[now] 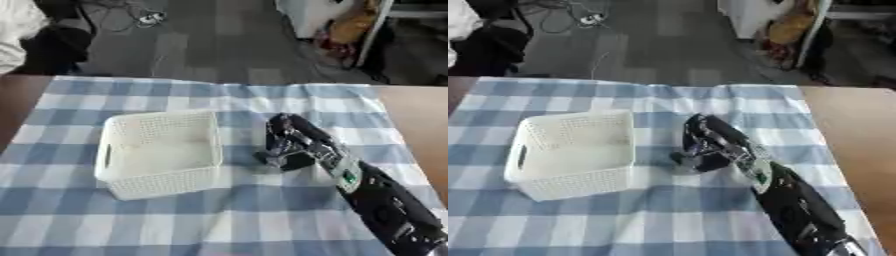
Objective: Pick up objects on the table and place them in the box.
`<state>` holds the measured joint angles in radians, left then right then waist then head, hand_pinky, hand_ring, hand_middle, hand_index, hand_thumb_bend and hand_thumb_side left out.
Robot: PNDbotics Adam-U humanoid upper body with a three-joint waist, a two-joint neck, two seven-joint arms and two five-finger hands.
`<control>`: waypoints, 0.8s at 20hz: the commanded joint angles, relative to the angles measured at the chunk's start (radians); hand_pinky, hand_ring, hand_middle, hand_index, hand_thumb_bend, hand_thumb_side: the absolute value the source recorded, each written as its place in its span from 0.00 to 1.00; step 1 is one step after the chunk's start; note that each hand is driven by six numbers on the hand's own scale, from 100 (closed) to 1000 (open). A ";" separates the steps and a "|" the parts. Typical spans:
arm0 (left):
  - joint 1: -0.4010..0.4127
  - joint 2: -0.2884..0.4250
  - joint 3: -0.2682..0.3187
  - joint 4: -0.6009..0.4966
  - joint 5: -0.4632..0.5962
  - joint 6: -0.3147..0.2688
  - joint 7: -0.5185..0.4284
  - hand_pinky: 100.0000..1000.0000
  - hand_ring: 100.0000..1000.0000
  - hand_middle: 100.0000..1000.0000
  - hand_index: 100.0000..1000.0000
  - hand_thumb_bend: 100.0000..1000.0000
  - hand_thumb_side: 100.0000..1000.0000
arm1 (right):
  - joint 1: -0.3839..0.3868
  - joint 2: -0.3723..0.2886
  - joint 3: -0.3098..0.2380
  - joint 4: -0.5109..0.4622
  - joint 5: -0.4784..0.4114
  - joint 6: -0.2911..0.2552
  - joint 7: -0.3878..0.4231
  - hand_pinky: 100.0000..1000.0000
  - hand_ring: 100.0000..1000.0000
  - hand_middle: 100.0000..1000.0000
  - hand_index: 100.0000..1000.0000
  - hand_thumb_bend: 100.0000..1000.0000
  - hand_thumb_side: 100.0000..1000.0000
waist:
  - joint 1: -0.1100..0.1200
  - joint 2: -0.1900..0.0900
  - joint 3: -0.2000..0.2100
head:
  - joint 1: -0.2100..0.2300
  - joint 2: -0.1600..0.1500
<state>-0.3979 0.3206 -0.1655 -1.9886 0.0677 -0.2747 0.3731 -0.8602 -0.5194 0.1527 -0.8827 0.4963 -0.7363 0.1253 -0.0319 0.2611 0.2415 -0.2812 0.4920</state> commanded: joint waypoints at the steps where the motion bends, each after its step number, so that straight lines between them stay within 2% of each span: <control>1: -0.005 0.020 0.001 -0.011 0.000 0.000 -0.004 0.74 0.57 0.94 0.71 0.00 0.87 | -0.037 -0.050 0.003 -0.062 -0.077 0.020 0.043 0.00 0.00 0.00 0.02 0.30 0.39 | 0.000 -0.028 -0.003 | 0.011 0.007; 8: -0.003 0.023 0.000 -0.011 0.000 0.002 -0.005 0.74 0.57 0.94 0.71 0.00 0.87 | -0.065 -0.080 0.022 -0.138 -0.212 0.059 0.111 0.00 0.00 0.00 0.02 0.31 0.38 | -0.004 -0.033 -0.004 | 0.019 0.011; 16: -0.013 0.017 -0.005 -0.011 0.006 0.004 -0.017 0.74 0.57 0.94 0.72 0.00 0.87 | -0.109 -0.037 0.060 -0.183 -0.289 0.081 0.194 0.00 0.00 0.00 0.02 0.30 0.38 | -0.008 -0.036 0.013 | 0.028 0.010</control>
<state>-0.3992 0.3215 -0.1716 -1.9876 0.0690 -0.2682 0.3617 -0.9426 -0.5502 0.2124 -1.0414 0.2206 -0.6553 0.3082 -0.0410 0.2497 0.2549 -0.2609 0.5046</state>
